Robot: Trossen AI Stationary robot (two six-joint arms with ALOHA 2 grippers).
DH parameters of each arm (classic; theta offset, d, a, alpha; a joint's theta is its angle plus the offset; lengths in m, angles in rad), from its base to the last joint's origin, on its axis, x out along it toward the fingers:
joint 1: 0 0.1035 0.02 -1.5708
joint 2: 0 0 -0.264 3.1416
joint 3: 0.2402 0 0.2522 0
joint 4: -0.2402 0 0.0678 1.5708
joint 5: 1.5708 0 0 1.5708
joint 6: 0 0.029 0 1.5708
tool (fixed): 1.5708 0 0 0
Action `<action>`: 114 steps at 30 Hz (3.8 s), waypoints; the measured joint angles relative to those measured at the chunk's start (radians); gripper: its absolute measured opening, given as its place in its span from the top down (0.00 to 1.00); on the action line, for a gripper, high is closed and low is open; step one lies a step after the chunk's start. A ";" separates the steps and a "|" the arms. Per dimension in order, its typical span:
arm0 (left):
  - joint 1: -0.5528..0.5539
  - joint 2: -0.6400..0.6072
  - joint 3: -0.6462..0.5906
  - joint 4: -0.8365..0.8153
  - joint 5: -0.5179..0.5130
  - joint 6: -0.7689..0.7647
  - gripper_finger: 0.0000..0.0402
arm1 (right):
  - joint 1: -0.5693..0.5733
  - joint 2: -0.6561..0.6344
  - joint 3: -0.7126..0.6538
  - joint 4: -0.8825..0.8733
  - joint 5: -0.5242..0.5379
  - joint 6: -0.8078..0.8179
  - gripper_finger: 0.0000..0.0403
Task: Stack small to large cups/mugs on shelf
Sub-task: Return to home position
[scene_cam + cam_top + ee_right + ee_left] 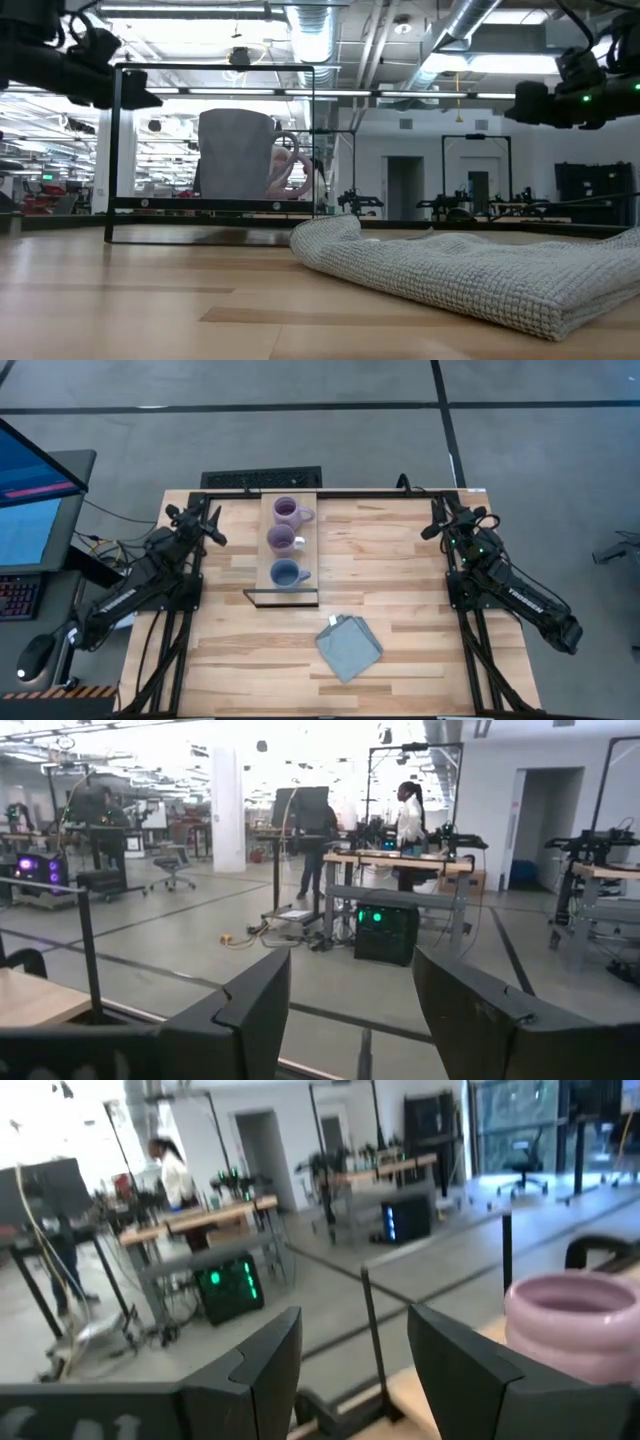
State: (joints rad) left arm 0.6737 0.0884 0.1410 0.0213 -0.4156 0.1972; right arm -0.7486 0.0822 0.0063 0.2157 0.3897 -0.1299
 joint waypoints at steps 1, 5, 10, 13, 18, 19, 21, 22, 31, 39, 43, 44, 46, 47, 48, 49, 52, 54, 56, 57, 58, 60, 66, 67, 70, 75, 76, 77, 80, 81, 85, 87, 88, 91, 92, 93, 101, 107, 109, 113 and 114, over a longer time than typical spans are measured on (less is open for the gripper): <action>0.019 0.013 0.000 -0.006 0.019 -0.013 0.56 | 0.000 0.000 0.000 -0.003 0.000 0.000 0.42; 0.083 0.061 0.000 -0.009 0.092 -0.054 0.56 | 0.000 0.000 0.000 -0.025 0.000 0.001 0.42; 0.121 0.066 0.000 -0.004 0.164 -0.087 0.56 | 0.000 0.000 0.000 -0.068 0.001 0.018 0.42; 0.125 0.059 0.000 -0.006 0.184 -0.089 0.56 | 0.000 0.000 0.000 -0.082 0.002 0.022 0.42; 0.125 0.059 -0.042 0.053 0.206 -0.128 0.56 | 0.000 0.000 0.000 -0.082 0.003 0.026 0.42; 0.125 0.059 -0.067 0.089 0.208 -0.139 0.56 | 0.000 0.000 0.000 -0.082 0.003 0.026 0.42; 0.125 0.060 -0.123 0.153 0.202 -0.149 0.56 | 0.000 0.000 -0.001 -0.082 0.003 0.026 0.42; 0.125 0.060 -0.130 0.147 0.197 -0.162 0.56 | 0.000 0.000 -0.001 -0.082 0.004 0.026 0.42; 0.125 0.059 -0.129 0.142 0.185 -0.151 0.56 | 0.000 0.000 -0.001 -0.082 0.004 0.050 0.42; 0.125 0.059 -0.129 0.144 0.227 -0.150 0.56 | 0.000 0.001 -0.001 -0.127 0.004 0.051 0.42; 0.125 0.059 -0.130 0.144 0.251 -0.155 0.56 | 0.000 0.002 -0.001 -0.149 0.004 0.051 0.42; 0.125 0.059 -0.130 0.143 0.250 -0.155 0.56 | 0.000 0.002 -0.001 -0.148 0.004 0.051 0.42; 0.125 0.059 -0.130 0.143 0.251 -0.168 0.56 | 0.000 0.002 -0.001 -0.149 0.004 0.051 0.42; 0.125 0.059 -0.129 0.142 0.251 -0.173 0.56 | 0.000 0.002 -0.001 -0.148 0.004 0.051 0.42; 0.125 0.059 -0.128 0.136 0.250 -0.173 0.56 | 0.000 0.002 -0.001 -0.148 0.004 0.050 0.42; 0.125 0.059 -0.126 0.121 0.246 -0.172 0.56 | 0.000 0.002 -0.001 -0.149 0.004 0.048 0.42; 0.125 0.053 -0.125 0.119 0.248 -0.171 0.56 | 0.000 0.002 -0.001 -0.148 0.004 0.044 0.42; 0.124 0.027 -0.124 0.123 0.268 -0.179 0.56 | 0.000 0.002 -0.001 -0.148 0.005 0.043 0.42; 0.124 -0.011 -0.124 0.122 0.291 -0.180 0.56 | 0.000 0.002 -0.001 -0.149 0.004 0.043 0.42; 0.124 -0.034 -0.124 0.116 0.298 -0.179 0.56 | 0.000 0.002 -0.001 -0.148 0.004 0.043 0.42; 0.124 -0.058 -0.123 0.106 0.303 -0.178 0.56 | 0.000 0.002 -0.001 -0.148 0.005 0.043 0.42; 0.123 -0.090 -0.121 0.070 0.307 -0.177 0.56 | 0.000 0.002 -0.002 -0.148 0.005 0.043 0.42; 0.122 -0.085 -0.119 -0.004 0.357 -0.191 0.56 | 0.000 0.009 -0.002 -0.150 0.005 0.040 0.42; 0.120 -0.085 -0.119 -0.005 0.373 -0.191 0.56 | 0.000 0.009 -0.002 -0.148 0.005 0.034 0.42; 0.119 -0.085 -0.119 -0.011 0.381 -0.191 0.56 | 0.000 0.010 -0.002 -0.148 0.005 0.016 0.42; 0.119 -0.085 -0.119 -0.020 0.409 -0.191 0.56 | 0.000 0.010 -0.002 -0.149 0.005 0.017 0.42; 0.119 -0.085 -0.119 -0.020 0.410 -0.191 0.56 | 0.000 0.010 -0.002 -0.148 0.005 0.017 0.42; 0.119 -0.085 -0.119 -0.020 0.410 -0.191 0.56 | 0.000 0.010 -0.002 -0.148 0.005 0.017 0.42; 0.119 -0.084 -0.119 -0.022 0.410 -0.192 0.56 | 0.000 0.010 -0.002 -0.148 0.005 0.017 0.42; 0.119 -0.084 -0.119 -0.023 0.410 -0.192 0.56 | 0.000 0.010 -0.002 -0.149 0.005 0.017 0.42; 0.120 -0.084 -0.119 -0.024 0.409 -0.190 0.56 | 0.000 0.010 -0.002 -0.148 0.005 0.017 0.42; 0.120 -0.084 -0.119 -0.025 0.408 -0.196 0.56 | 0.001 0.010 -0.002 -0.148 0.004 0.049 0.42; 0.120 -0.084 -0.119 -0.025 0.408 -0.199 0.56 | 0.001 0.010 -0.002 -0.148 0.004 0.085 0.42; 0.120 -0.084 -0.119 -0.026 0.408 -0.190 0.56 | 0.001 0.010 -0.002 -0.148 0.004 0.208 0.42; 0.120 -0.084 -0.119 -0.026 0.408 -0.181 0.56 | 0.001 0.010 -0.002 -0.148 0.004 0.237 0.42; 0.120 -0.084 -0.119 -0.026 0.407 -0.171 0.56 | 0.001 0.010 -0.002 -0.148 0.004 0.257 0.42; 0.120 -0.084 -0.119 -0.026 0.407 -0.191 0.56 | 0.001 0.010 -0.002 -0.148 0.004 0.269 0.42; 0.120 -0.084 -0.119 -0.027 0.406 -0.201 0.56 | 0.001 0.010 -0.002 -0.148 0.004 0.269 0.42; 0.120 -0.084 -0.119 -0.027 0.405 -0.198 0.56 | 0.001 0.010 -0.002 -0.148 0.004 0.269 0.42; 0.120 -0.084 -0.119 -0.027 0.404 -0.206 0.56 | 0.001 0.010 -0.002 -0.148 0.004 0.270 0.42; 0.120 -0.084 -0.119 -0.027 0.404 -0.206 0.56 | 0.001 0.010 -0.002 -0.148 0.004 0.270 0.42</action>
State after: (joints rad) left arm 0.7937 0.0044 0.0223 -0.0059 -0.0113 -0.0090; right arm -0.7479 0.0921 0.0048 0.0673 0.3939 0.1398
